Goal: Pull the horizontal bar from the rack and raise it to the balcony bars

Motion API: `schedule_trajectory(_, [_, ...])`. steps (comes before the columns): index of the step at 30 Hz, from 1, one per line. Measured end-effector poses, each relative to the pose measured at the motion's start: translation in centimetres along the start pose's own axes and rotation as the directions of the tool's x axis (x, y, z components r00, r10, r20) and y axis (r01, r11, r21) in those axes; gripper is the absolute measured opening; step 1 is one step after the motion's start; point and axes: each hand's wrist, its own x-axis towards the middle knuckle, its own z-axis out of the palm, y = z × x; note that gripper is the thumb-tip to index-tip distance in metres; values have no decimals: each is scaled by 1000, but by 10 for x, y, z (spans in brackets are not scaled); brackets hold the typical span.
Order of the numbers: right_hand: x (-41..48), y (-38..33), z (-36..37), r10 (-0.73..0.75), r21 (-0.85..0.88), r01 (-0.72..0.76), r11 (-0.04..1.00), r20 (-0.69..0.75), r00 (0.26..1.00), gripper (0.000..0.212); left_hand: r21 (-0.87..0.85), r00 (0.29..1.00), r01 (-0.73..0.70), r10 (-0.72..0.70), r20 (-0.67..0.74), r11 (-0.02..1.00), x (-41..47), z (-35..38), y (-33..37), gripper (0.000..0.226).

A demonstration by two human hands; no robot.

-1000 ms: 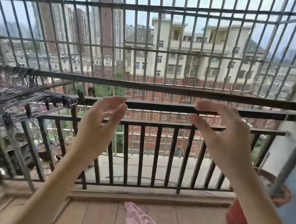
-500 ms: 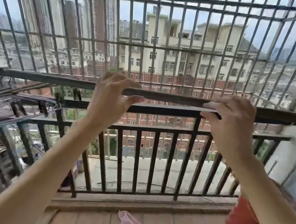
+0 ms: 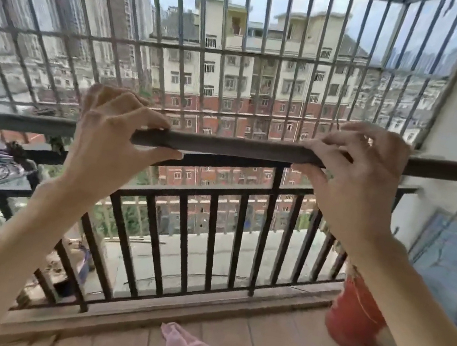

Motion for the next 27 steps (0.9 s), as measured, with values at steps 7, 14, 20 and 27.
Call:
schedule_trajectory(7, [1,-2,24,-65,-39,63,997,-58,996,19,109,991,-127,131,-30,986,9,14,-13,43])
schedule_trajectory(14, [12,13,56,-98,-42,96,995,-54,994,24,102,993,-120,119,10,988,24,27,-22,48])
schedule_trajectory(20, [24,29,87,-106,-49,104,993,-39,994,25,90,995,-100,99,16,991,43,42,-29,38])
schedule_trajectory(27, [37,44,122,-114,-17,113,993,-34,993,25,121,997,-61,55,46,991,65,65,-39,43])
